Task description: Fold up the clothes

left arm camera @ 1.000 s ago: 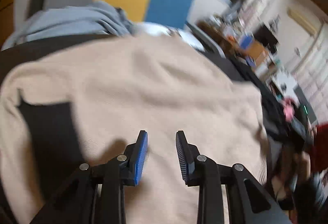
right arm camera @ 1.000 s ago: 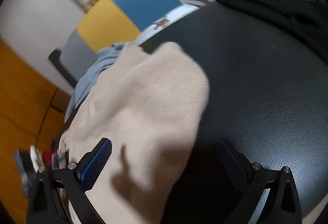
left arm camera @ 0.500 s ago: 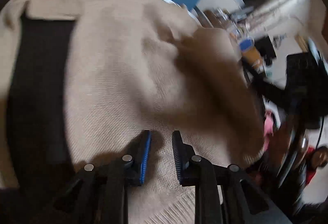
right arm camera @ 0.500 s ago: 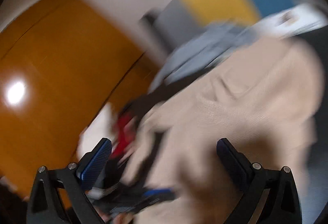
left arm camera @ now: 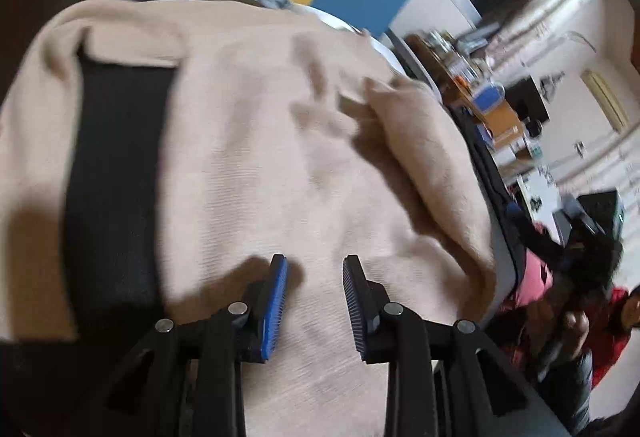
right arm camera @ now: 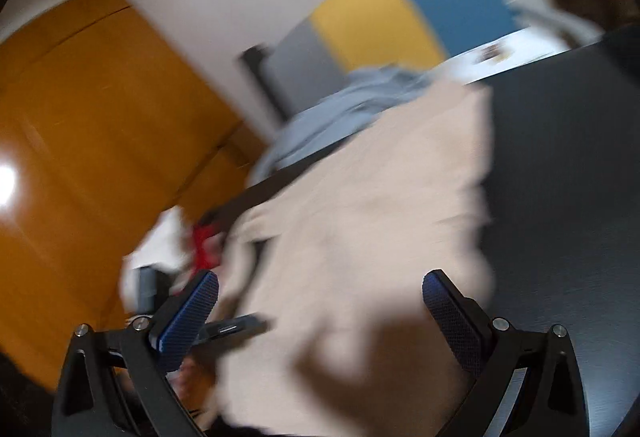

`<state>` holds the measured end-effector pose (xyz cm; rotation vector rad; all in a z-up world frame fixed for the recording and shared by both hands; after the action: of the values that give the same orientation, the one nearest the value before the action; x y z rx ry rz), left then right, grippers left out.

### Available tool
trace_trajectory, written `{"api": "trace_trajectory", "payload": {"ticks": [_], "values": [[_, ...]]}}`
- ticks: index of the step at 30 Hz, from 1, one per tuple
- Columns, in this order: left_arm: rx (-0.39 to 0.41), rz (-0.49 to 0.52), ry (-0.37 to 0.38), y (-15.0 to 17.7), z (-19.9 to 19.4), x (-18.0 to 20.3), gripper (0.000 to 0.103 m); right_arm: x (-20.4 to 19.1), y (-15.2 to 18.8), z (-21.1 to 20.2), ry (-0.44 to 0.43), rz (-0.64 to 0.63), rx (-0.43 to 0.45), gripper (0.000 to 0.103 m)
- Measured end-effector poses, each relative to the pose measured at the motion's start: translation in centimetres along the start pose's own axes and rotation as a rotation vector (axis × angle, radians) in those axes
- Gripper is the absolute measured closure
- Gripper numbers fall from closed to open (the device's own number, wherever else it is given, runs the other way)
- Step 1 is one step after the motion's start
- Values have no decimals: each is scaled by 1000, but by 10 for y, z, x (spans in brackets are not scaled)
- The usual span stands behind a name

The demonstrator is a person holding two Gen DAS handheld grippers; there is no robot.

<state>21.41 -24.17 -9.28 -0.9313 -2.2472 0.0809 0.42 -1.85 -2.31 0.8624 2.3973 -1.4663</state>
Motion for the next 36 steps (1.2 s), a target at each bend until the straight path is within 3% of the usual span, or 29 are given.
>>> {"api": "trace_trajectory", "payload": {"ticks": [1,3,8,9,10,11,14,18,21,22,23,25,27,28,30,34,36], "values": [[-18,10,-2,1,6,3,75,10,-3,-3,71,-15,5,0],[-49,25,-2,4,17,9,75,24,-9,8,124,-81,-15,0],[-79,-12,40,10,24,5,75,49,-19,64,36,-59,-143,1],[-77,-16,46,10,23,4,75,52,-18,71,19,-48,-165,16],[-79,-12,50,10,24,3,75,54,-16,83,7,-37,-196,50],[-81,-2,52,10,25,3,75,57,-10,94,21,-25,-245,65],[-89,32,51,11,27,2,76,49,-6,98,26,1,-216,75],[-109,25,70,9,26,-3,78,14,-15,43,2,-29,-113,79],[-118,11,86,5,27,-7,83,-39,-23,-4,-175,-83,-59,79],[-119,2,89,4,27,-9,83,-54,-19,-11,-188,-129,-84,74],[-121,-8,93,4,27,-10,83,-69,-16,-18,-200,-176,-109,67],[-126,-22,95,3,26,-12,83,-89,-9,-30,-231,-214,-144,25],[-120,-28,94,2,26,-13,83,-94,-5,-44,-324,-170,-125,21],[-118,-30,89,2,26,-14,83,-93,-3,-49,-327,-161,-119,14],[-109,-32,73,2,25,-13,82,-77,4,-54,-246,-112,-117,7],[-22,-1,0,-6,5,-14,77,-34,24,-49,-58,4,-171,7],[7,39,16,-6,-11,-9,77,-12,31,-42,-2,72,-181,7]]}}
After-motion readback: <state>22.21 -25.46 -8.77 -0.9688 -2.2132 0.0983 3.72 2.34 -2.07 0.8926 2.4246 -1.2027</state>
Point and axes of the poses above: each gripper's, at about its wrist camera, not at the fingertips, and z roughly the way its jaws point, x to its right, y to its underside, the point moved 4 cm from there along z, roughly the way its jaws point, and after that the axes turned 9 degrees about -z, right-handed, at the moved point
